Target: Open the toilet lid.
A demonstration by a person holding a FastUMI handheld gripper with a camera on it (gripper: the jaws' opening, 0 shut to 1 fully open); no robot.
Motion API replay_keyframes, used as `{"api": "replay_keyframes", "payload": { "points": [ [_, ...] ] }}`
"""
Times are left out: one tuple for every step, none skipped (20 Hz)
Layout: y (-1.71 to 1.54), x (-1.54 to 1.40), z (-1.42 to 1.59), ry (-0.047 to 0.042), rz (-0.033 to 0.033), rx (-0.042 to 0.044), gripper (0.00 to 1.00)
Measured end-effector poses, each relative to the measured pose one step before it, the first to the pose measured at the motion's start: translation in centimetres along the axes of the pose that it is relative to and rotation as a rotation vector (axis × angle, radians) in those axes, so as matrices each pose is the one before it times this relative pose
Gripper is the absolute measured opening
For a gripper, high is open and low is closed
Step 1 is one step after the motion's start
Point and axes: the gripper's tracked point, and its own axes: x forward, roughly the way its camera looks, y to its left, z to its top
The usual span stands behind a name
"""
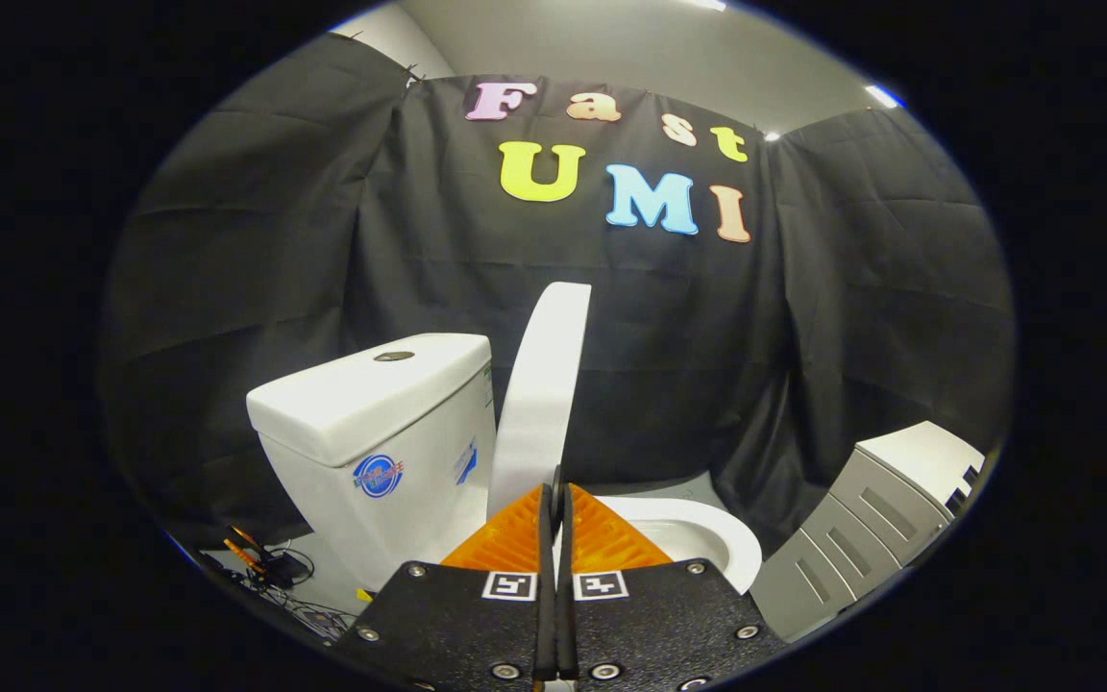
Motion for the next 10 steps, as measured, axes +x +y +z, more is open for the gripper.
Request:
{"api": "replay_keyframes", "payload": {
  "points": [
    [0.419, 0.049, 0.013, -0.00435, 0.0045, -0.00939, 0.0],
    [0.508, -0.086, 0.056, -0.00424, 0.00566, -0.01263, 0.0],
    [0.582, 0.138, 0.16, -0.00297, 0.00716, -0.01185, 0.0],
    [0.644, -0.032, 0.141, -0.00277, 0.00846, -0.01573, 0.0],
    [0.673, 0.105, 0.073, -0.0015, 0.00822, -0.02004, 0.0],
    [0.551, 0.117, 0.144, -0.00116, 0.00853, -0.02221, 0.0],
    [0.469, 0.14, 0.067, -0.0028, 0.00674, -0.02034, 0.0],
    [0.495, 0.077, 0.094, -0.00285, 0.00754, -0.01569, 0.0],
    [0.345, 0.213, -0.01, -0.00509, 0.00675, -0.00204, 0.0],
    [0.482, 0.115, 0.022, -0.00578, 0.00935, 0.00587, 0.0]
  ]
}}
